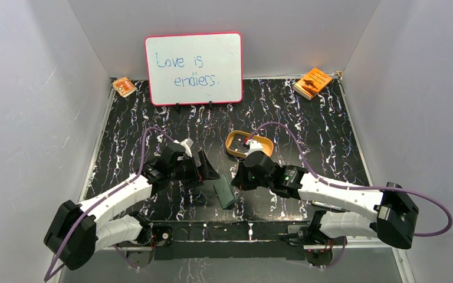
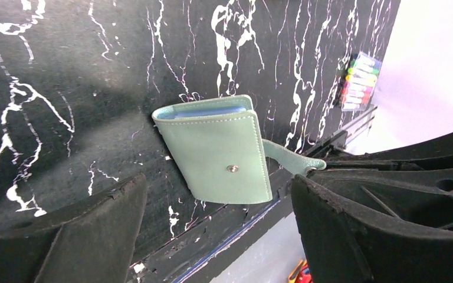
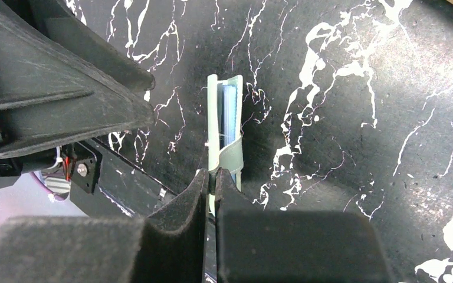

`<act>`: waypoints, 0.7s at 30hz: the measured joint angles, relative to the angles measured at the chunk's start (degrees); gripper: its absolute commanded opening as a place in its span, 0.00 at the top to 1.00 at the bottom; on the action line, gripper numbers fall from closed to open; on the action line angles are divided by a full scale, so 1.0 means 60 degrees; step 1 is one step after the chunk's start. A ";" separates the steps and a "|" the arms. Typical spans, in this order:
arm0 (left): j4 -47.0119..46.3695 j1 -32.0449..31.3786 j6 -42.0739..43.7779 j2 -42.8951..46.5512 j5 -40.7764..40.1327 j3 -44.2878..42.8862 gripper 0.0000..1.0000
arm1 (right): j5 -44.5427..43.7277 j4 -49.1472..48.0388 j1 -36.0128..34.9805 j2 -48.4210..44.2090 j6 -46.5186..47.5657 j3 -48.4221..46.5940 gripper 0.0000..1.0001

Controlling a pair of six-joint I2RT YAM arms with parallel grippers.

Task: Put the credit cards into the card holder
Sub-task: Open the card holder at the center of the board.

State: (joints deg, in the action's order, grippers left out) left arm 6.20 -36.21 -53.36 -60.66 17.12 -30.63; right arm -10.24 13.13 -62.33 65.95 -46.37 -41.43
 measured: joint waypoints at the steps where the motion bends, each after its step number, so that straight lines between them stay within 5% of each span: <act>1: -0.0124 0.0000 0.0051 -0.0131 0.0160 0.0000 0.14 | 0.0025 -0.0018 0.0000 0.0000 -0.0033 0.0015 1.00; 21: -0.0590 -0.0004 0.0372 -0.1126 0.1053 0.0000 0.21 | 0.0867 -0.1260 0.0000 -0.0007 -0.0361 0.0499 1.00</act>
State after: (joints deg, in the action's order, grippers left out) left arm 2.66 -36.23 -51.13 -67.42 23.44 -30.63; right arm -5.04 5.56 -62.33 65.91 -48.53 -38.44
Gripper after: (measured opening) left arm 0.802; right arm 0.111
